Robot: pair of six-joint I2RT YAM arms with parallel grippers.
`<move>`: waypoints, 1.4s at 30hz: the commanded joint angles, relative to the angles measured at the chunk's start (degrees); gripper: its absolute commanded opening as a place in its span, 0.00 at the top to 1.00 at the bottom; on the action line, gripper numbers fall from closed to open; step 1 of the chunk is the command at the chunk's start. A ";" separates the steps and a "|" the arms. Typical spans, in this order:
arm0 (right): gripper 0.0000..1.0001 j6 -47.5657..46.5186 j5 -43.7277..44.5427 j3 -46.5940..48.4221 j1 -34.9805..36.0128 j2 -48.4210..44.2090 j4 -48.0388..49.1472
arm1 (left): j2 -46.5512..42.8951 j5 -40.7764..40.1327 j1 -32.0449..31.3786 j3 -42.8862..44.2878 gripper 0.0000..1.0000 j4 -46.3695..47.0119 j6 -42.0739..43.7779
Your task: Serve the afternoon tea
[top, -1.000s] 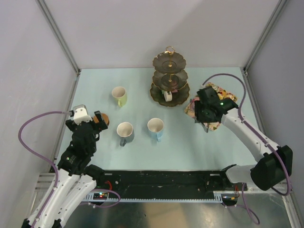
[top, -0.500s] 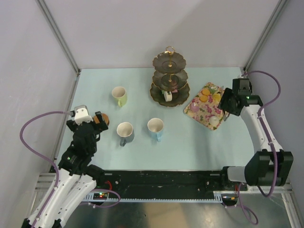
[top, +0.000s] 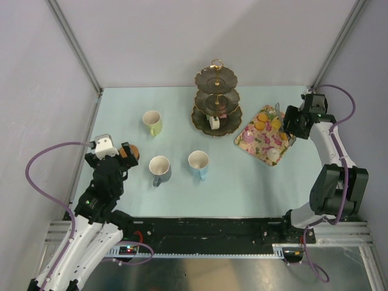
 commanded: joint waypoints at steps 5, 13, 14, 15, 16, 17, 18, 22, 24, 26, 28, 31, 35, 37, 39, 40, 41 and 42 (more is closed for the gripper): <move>0.33 -4.39 -5.87 4.25 -0.80 4.85 2.18 | -0.32 0.03 -0.29 -0.02 0.00 1.89 1.28; 0.36 -4.78 -5.65 4.82 0.79 6.43 -0.58 | -0.68 0.29 -0.34 0.02 0.00 2.02 1.28; 0.37 -4.64 -5.26 4.88 1.27 6.32 -1.01 | -0.67 0.30 -0.34 0.02 0.00 2.04 1.28; 0.37 -4.35 -4.76 4.90 1.64 6.19 -1.76 | -0.71 0.35 -0.34 0.02 0.00 2.00 1.28; 0.38 -4.12 -4.29 4.87 2.18 6.07 -2.44 | -0.73 0.37 -0.34 0.02 0.00 1.98 1.28; 0.38 -3.79 -3.52 4.90 2.63 5.93 -3.35 | -0.74 0.39 -0.34 -0.03 0.00 2.02 1.28; 0.39 -3.53 -2.97 4.87 3.16 5.77 -4.11 | -0.79 0.44 -0.34 0.00 0.00 2.03 1.28; 0.40 -2.41 -0.76 4.86 5.30 5.20 -7.33 | -0.88 0.56 -0.40 0.02 0.00 2.08 1.28; 0.41 -1.96 0.40 4.85 6.24 5.04 -8.63 | -0.92 0.64 -0.35 -0.05 0.00 2.10 1.28; 0.41 -1.52 0.97 4.78 6.81 4.79 -9.75 | -0.99 0.66 -0.38 -0.06 0.00 2.13 1.28; 0.41 -1.45 1.75 4.80 9.02 4.37 -10.64 | -1.08 0.59 -0.35 -0.07 0.00 2.20 1.32; 0.42 -1.68 2.97 4.78 10.85 4.01 -11.20 | -1.22 0.51 -0.34 -0.12 0.00 2.22 1.36; 0.44 -1.85 4.56 4.76 11.06 4.35 -10.67 | -1.35 0.47 -0.34 -0.07 0.00 2.20 1.36; 0.45 -1.75 6.23 4.76 10.85 4.66 -10.24 | -1.37 0.42 -0.31 -0.14 0.00 2.22 1.41; 0.47 -1.80 7.42 4.69 10.60 5.00 -9.97 | -1.44 0.34 -0.33 -0.15 0.00 2.18 1.44; 0.47 -1.83 7.74 4.72 10.48 5.26 -9.84 | -1.45 0.28 -0.33 -0.16 0.00 2.20 1.45; 0.47 -1.89 7.94 4.69 10.29 5.43 -9.78 | -1.45 0.25 -0.33 -0.16 0.00 2.26 1.45; 0.47 -2.01 8.04 4.73 10.15 5.61 -9.70 | -1.46 0.24 -0.34 -0.16 0.00 2.20 1.45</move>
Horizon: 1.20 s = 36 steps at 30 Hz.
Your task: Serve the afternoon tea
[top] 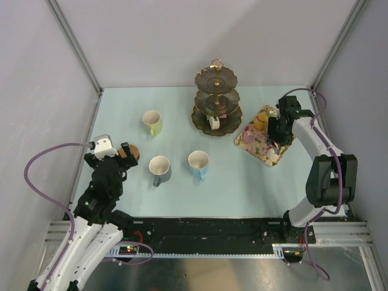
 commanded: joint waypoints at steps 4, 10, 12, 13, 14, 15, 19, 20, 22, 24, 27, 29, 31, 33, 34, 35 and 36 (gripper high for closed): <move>0.48 -0.60 2.60 2.13 -0.63 -0.18 1.41 | -0.52 -0.24 -0.37 -0.14 0.00 1.72 1.06; 0.51 -0.75 3.14 2.15 -0.81 -0.14 2.12 | -0.46 -0.27 -0.35 -0.14 0.00 1.74 1.06; 0.51 -0.85 3.19 2.12 -0.72 -0.33 2.42 | -0.51 -0.24 -0.34 -0.14 0.00 1.78 1.06; 0.52 -1.01 3.15 2.12 -0.71 -0.46 2.59 | -0.42 -0.24 -0.34 -0.14 0.00 1.74 1.06; 0.54 -1.05 3.17 2.11 -0.70 -0.66 2.80 | -0.46 -0.19 -0.34 -0.14 0.00 1.76 1.06; 0.57 -1.11 3.19 2.16 -0.70 -0.85 2.96 | -0.48 -0.17 -0.34 -0.09 0.00 1.78 1.06; 0.65 -0.72 3.80 2.16 -0.40 -2.28 2.67 | -0.29 -0.07 -0.34 -0.08 0.00 1.75 1.06; 0.67 -0.68 4.34 2.18 -0.07 -2.72 2.50 | -0.26 -0.06 -0.38 -0.06 0.00 1.77 1.06; 0.69 -0.61 5.75 2.13 0.76 -4.01 1.77 | -0.24 -0.02 -0.41 -0.05 0.00 1.74 1.06; 0.70 -0.82 7.55 2.16 2.09 -5.23 1.17 | -0.12 0.08 -0.36 -0.05 0.00 1.71 1.06; 0.70 -0.62 10.15 2.15 4.34 -7.36 0.56 | -0.05 0.23 -0.34 -0.05 0.00 1.77 1.04; 0.70 -0.27 10.78 2.16 5.84 -8.75 0.25 | 0.08 0.28 -0.34 -0.05 0.00 1.76 1.03; 0.70 0.06 10.83 2.21 7.42 -9.76 0.00 | 0.15 0.29 -0.34 -0.05 0.00 1.78 0.99; 0.70 0.54 10.69 2.42 9.29 -10.20 -0.46 | 0.15 0.36 -0.34 -0.05 0.00 1.79 0.97; 0.70 0.91 10.59 2.66 10.10 -10.19 -0.83 | 0.18 0.37 -0.34 -0.05 0.00 1.79 0.97; 0.70 1.32 10.50 2.87 11.16 -9.97 -1.06 | 0.15 0.37 -0.34 -0.05 0.00 1.79 0.97; 0.70 1.83 10.23 3.19 12.00 -9.68 -1.26 | 0.18 0.42 -0.34 -0.05 0.00 1.79 0.97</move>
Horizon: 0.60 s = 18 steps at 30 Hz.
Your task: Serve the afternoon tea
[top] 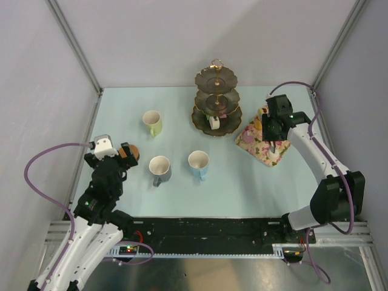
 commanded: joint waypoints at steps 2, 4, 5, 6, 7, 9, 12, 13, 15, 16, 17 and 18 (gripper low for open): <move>0.70 3.07 0.72 3.81 4.61 -0.06 -0.71 | 0.13 0.39 -0.31 -0.05 0.00 1.77 0.97; 0.70 3.93 -0.04 4.93 6.34 1.48 -0.56 | 0.04 0.46 -0.31 -0.05 0.00 1.76 0.97; 0.70 4.35 -0.16 5.59 7.10 2.34 -0.47 | -0.02 0.43 -0.31 -0.05 0.00 1.74 0.97; 0.70 4.61 -0.23 6.41 7.96 3.17 -0.26 | -0.09 0.42 -0.31 -0.09 0.00 1.77 0.97; 0.70 4.78 -0.48 7.13 8.61 4.15 -0.06 | -0.22 0.37 -0.31 -0.07 0.00 1.79 0.97; 0.70 5.00 -1.06 8.81 10.05 6.07 0.29 | -0.33 0.33 -0.31 -0.05 0.00 1.81 0.97; 0.70 5.42 -1.15 12.04 11.78 9.39 -0.22 | -0.58 0.32 -0.31 0.00 0.00 1.71 1.04; 0.70 5.58 -1.12 12.98 12.23 10.60 -0.35 | -0.64 0.27 -0.36 -0.03 0.00 1.67 1.05; 0.70 5.95 -1.05 14.62 13.13 12.79 -0.86 | -0.81 0.26 -0.33 -0.04 0.00 1.73 1.06; 0.70 6.11 -1.06 15.28 13.57 14.10 -1.07 | -0.93 0.20 -0.32 -0.05 0.00 1.77 1.06; 0.70 6.28 -1.20 16.04 14.05 14.98 -1.30 | -0.94 0.17 -0.32 -0.09 0.00 1.79 1.06; 0.70 6.41 -1.32 16.60 14.43 16.03 -1.42 | -0.99 0.15 -0.32 -0.07 0.00 1.76 1.06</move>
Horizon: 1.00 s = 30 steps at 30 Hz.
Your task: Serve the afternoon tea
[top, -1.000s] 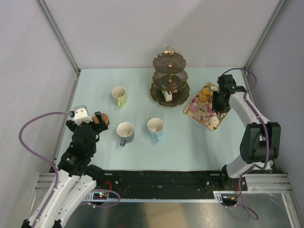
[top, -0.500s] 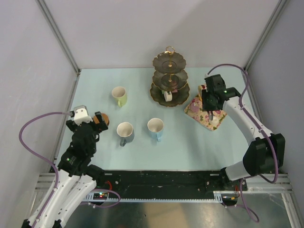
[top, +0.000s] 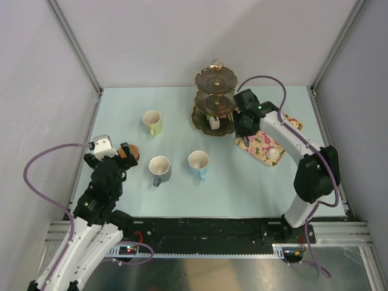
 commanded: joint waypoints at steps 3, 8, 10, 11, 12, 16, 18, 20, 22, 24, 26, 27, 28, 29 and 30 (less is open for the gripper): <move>0.70 2.19 -0.57 6.18 2.73 5.54 -0.23 | -0.73 0.01 -0.31 -0.12 0.00 1.77 1.06; 0.70 3.58 -0.32 9.54 4.10 9.37 -2.11 | -0.74 0.01 -0.33 -0.14 0.00 1.78 1.06; 0.70 4.01 -0.17 10.14 4.38 10.37 -2.37 | -0.74 0.01 -0.32 -0.14 0.00 1.76 1.06; 0.70 4.19 -0.14 10.39 4.47 10.75 -2.47 | -0.78 0.01 -0.36 -0.14 0.00 1.78 1.06; 0.70 4.45 -0.13 10.60 4.52 11.16 -2.57 | -0.76 0.05 -0.34 -0.14 0.00 1.75 1.06; 0.70 4.82 -0.25 11.05 4.74 12.02 -3.17 | -0.71 0.09 -0.32 -0.16 0.00 1.72 1.06; 0.69 4.92 -0.17 10.98 4.89 12.21 -3.60 | -0.67 0.03 -0.31 -0.14 0.00 1.72 1.06; 0.68 4.94 -0.05 10.68 5.09 12.22 -3.80 | -0.65 0.01 -0.27 -0.14 0.00 1.74 1.06; 0.67 4.97 0.16 10.32 5.18 12.09 -3.96 | -0.61 0.01 -0.30 -0.14 0.00 1.75 1.12; 0.65 4.95 0.46 10.05 5.29 11.68 -4.17 | -0.64 0.01 -0.33 -0.16 0.00 1.73 1.10; 0.63 4.91 0.71 9.81 5.38 11.01 -4.29 | -0.60 0.01 -0.32 -0.14 0.00 1.72 1.13; 0.62 4.94 0.78 9.70 5.37 10.46 -4.31 | -0.58 0.01 -0.32 -0.18 0.00 1.77 1.10; 0.61 5.00 0.94 9.55 5.41 10.05 -4.41 | -0.57 0.01 -0.32 -0.16 0.00 1.79 1.12; 0.59 5.03 1.07 9.48 5.42 9.54 -4.50 | -0.57 0.01 -0.32 -0.15 0.00 1.76 1.13; 0.58 5.05 1.27 9.40 5.48 9.11 -4.72 | -0.57 0.01 -0.31 -0.19 0.00 1.78 1.14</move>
